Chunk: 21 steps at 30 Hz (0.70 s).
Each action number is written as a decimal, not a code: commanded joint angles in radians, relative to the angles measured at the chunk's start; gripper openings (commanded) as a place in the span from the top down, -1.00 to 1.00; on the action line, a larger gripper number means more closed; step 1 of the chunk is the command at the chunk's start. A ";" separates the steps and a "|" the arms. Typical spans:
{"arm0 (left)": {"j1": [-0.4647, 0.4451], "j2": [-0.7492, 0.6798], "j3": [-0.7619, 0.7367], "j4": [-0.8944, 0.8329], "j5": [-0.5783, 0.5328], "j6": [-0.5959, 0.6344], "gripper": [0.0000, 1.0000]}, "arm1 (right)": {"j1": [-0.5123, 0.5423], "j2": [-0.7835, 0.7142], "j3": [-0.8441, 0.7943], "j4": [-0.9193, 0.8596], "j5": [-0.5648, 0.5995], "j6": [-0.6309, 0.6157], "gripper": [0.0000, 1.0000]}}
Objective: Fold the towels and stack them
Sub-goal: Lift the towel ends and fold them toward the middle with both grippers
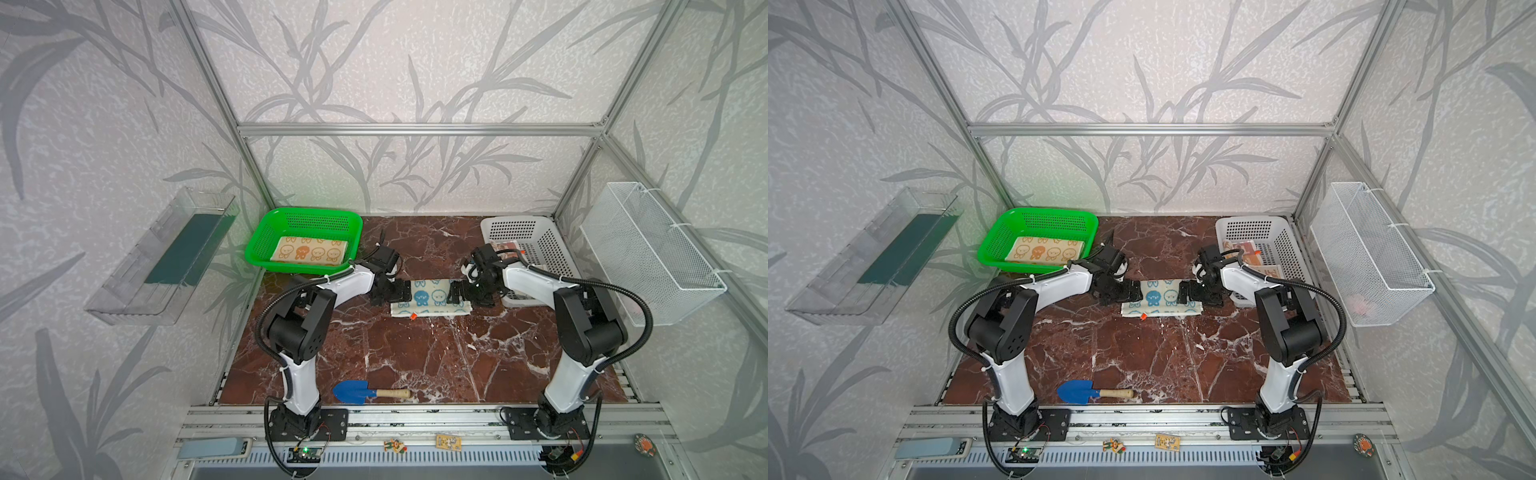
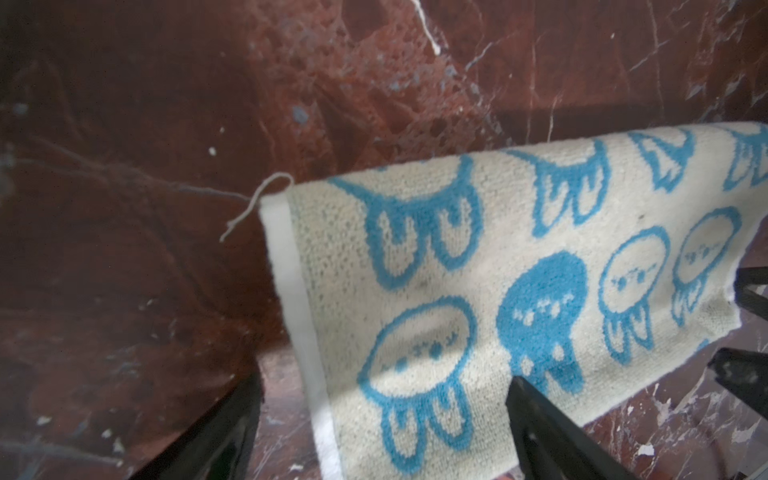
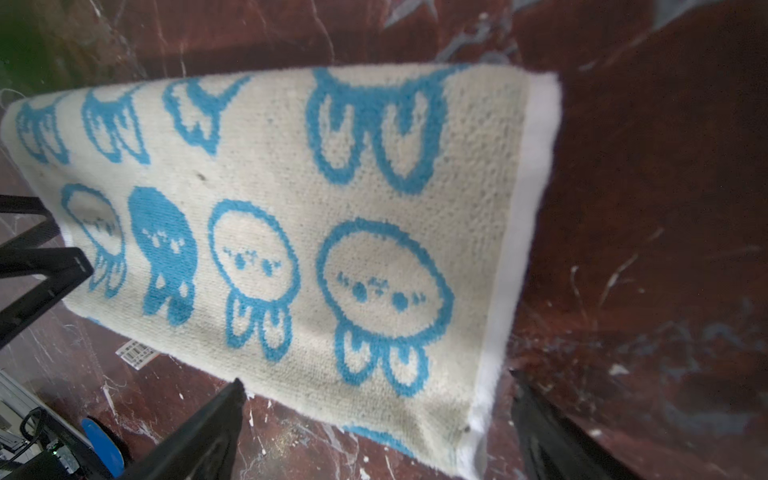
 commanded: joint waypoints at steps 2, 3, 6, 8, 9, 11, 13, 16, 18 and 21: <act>-0.010 0.041 0.020 -0.085 0.001 0.029 -0.68 | 0.026 0.023 -0.027 0.052 -0.017 0.038 -0.98; -0.014 0.049 0.026 -0.100 -0.004 0.034 -0.64 | 0.031 0.026 -0.032 0.063 -0.018 0.048 -0.98; -0.024 0.074 0.049 -0.152 -0.036 0.058 -0.46 | 0.048 0.036 -0.036 0.080 -0.019 0.067 -0.98; -0.034 0.095 0.064 -0.180 -0.050 0.073 -0.33 | 0.060 0.041 -0.037 0.087 -0.018 0.077 -0.98; -0.040 0.103 0.071 -0.189 -0.064 0.079 -0.24 | 0.065 0.044 -0.035 0.091 -0.018 0.082 -0.98; -0.051 0.112 0.078 -0.199 -0.093 0.086 -0.17 | 0.074 0.046 -0.035 0.097 -0.021 0.094 -0.98; -0.059 0.125 0.091 -0.219 -0.118 0.096 0.00 | 0.080 0.046 -0.035 0.098 -0.024 0.097 -0.98; -0.064 0.130 0.099 -0.227 -0.132 0.103 0.22 | 0.087 0.041 -0.035 0.095 -0.024 0.100 -0.98; -0.064 0.125 0.104 -0.230 -0.145 0.102 0.62 | 0.087 0.036 -0.036 0.093 -0.023 0.100 -0.98; -0.064 0.113 0.111 -0.241 -0.164 0.104 0.97 | 0.088 0.031 -0.036 0.091 -0.024 0.100 -0.98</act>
